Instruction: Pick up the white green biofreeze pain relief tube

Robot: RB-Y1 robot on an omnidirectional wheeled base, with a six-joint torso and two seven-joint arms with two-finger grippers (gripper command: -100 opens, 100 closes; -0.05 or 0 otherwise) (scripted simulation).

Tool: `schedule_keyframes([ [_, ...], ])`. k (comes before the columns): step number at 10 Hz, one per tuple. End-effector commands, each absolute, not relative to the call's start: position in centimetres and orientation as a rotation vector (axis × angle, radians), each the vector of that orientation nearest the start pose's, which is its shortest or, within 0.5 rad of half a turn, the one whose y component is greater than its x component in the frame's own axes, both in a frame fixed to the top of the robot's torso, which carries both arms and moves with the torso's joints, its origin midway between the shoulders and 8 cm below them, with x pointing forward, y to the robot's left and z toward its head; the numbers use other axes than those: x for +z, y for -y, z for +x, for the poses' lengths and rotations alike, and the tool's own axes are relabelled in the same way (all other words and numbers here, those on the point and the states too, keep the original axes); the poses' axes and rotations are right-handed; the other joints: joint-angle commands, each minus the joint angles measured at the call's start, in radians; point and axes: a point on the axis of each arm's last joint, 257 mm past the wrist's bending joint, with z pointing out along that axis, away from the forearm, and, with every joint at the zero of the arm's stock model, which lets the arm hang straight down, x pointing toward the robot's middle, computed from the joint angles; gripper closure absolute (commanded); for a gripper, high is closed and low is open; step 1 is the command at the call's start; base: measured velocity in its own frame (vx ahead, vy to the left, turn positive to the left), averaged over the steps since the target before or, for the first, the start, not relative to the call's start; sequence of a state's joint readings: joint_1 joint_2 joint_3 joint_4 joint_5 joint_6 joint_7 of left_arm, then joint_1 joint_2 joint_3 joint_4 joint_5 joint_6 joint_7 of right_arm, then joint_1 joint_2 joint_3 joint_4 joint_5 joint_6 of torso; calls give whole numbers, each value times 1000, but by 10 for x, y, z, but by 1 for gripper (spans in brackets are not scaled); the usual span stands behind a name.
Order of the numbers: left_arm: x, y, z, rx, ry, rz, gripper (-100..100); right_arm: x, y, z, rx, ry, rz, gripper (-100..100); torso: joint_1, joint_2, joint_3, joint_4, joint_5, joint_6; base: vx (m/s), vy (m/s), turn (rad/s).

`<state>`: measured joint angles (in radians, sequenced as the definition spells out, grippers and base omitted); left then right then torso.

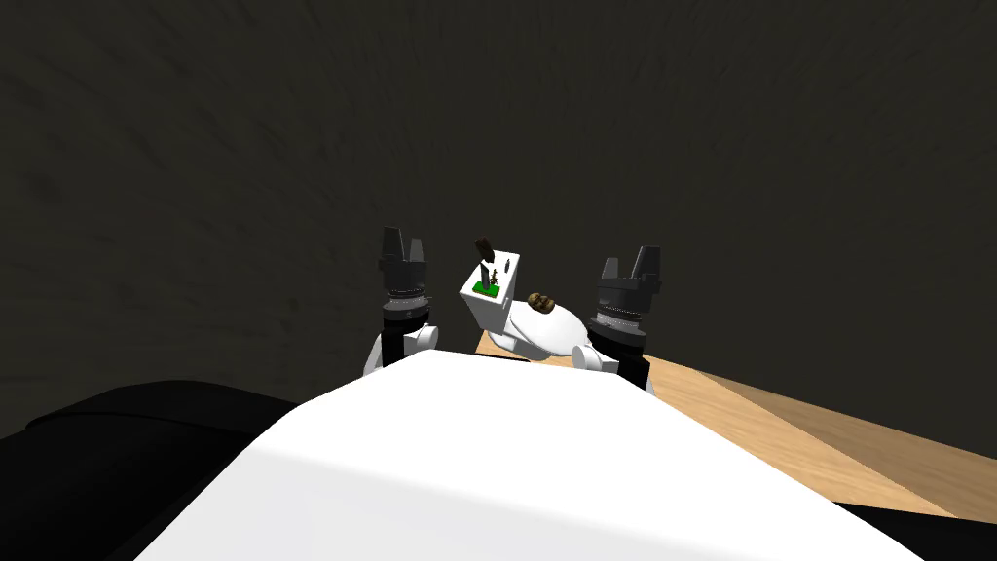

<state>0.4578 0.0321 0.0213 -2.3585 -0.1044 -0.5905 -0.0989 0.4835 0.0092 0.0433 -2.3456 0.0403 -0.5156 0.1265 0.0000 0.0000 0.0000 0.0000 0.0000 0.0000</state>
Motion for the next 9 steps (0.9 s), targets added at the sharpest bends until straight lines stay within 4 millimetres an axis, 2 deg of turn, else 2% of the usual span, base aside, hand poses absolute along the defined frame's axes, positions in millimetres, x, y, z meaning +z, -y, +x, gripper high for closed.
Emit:
schedule_keyframes([
  [1,77,-253,317,-1163,-616,-349,-100,61,256,330,1227,-586,523,0,0,0,0,0,0,0,-24,-3,-64],
  [9,21,-263,346,-1006,-888,-285,-100,61,256,330,1227,-586,523,0,-1,5,3,1,0,0,-67,-16,-72],
])
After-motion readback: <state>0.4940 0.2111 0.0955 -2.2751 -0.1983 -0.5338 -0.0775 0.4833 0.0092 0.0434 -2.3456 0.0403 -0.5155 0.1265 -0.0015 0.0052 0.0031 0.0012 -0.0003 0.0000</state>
